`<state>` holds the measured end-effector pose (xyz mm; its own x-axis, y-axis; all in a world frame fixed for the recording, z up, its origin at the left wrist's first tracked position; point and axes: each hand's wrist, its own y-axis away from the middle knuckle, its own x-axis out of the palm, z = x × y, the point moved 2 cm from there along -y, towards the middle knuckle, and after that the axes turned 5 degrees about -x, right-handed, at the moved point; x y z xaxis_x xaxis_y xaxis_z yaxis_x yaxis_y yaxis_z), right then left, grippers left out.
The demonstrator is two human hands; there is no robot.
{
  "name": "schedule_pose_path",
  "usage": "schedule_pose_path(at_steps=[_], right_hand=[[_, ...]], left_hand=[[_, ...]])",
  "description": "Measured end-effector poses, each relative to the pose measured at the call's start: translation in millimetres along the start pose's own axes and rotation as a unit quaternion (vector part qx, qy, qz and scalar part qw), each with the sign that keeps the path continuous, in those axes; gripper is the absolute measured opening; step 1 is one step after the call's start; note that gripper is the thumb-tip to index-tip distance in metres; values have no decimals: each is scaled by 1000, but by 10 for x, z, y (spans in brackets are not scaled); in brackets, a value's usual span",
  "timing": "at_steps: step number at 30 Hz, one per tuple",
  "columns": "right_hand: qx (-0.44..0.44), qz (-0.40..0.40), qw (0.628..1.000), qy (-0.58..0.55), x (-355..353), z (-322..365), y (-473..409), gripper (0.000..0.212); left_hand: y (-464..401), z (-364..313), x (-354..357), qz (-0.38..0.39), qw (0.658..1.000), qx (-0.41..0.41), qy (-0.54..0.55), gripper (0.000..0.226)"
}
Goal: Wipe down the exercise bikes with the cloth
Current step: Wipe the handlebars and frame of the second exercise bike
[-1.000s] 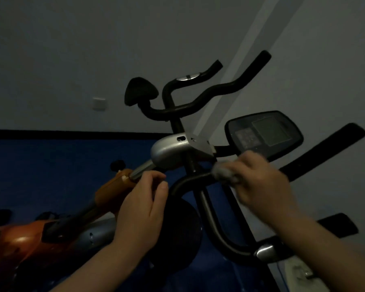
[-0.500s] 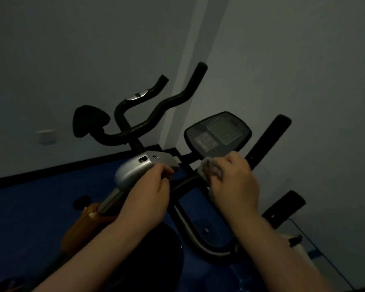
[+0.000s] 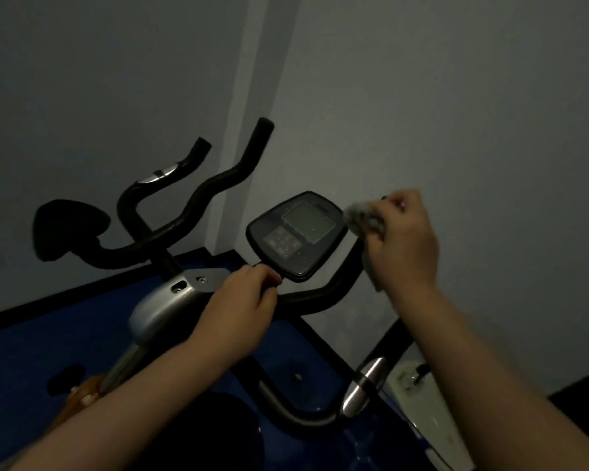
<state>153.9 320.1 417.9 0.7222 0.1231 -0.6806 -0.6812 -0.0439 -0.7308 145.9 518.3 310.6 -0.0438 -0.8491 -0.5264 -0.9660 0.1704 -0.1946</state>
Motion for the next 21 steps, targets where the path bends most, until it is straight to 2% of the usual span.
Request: schedule_pose_path(at_steps=[2,4,8,9,11,13,16,18,19,21], right_hand=[[1,19,1000,6,205,94,178,13],[43,41,998,-18,400,222,542,15],[80,109,984,-113,360,270,659,20],[92,109,982,-123,303,201,582,21],[132,59,980,-134,231,89,488,25],[187,28,972,-138,256,242,674,26],[170,50,966,-187,292,651,1068,31],[134,104,965,-199,244,575,1008,30],[139,107,967,-186,225,438,898,29],[195,54,966,-158,180,247,745,26]], left_hand=[[-161,-57,109,4,999,-6,38,16],[-245,-36,200,4,999,-8,52,15],[-265,89,246,10,995,-42,87,16],[-260,99,247,14,994,-50,91,16],[-256,119,253,14,996,-48,80,16],[-243,116,263,12,998,-34,52,16],[-234,118,260,15,997,-37,60,15],[-230,101,242,17,996,-43,71,16],[-228,92,234,14,996,-43,76,17],[-222,80,223,6,996,-40,85,20]])
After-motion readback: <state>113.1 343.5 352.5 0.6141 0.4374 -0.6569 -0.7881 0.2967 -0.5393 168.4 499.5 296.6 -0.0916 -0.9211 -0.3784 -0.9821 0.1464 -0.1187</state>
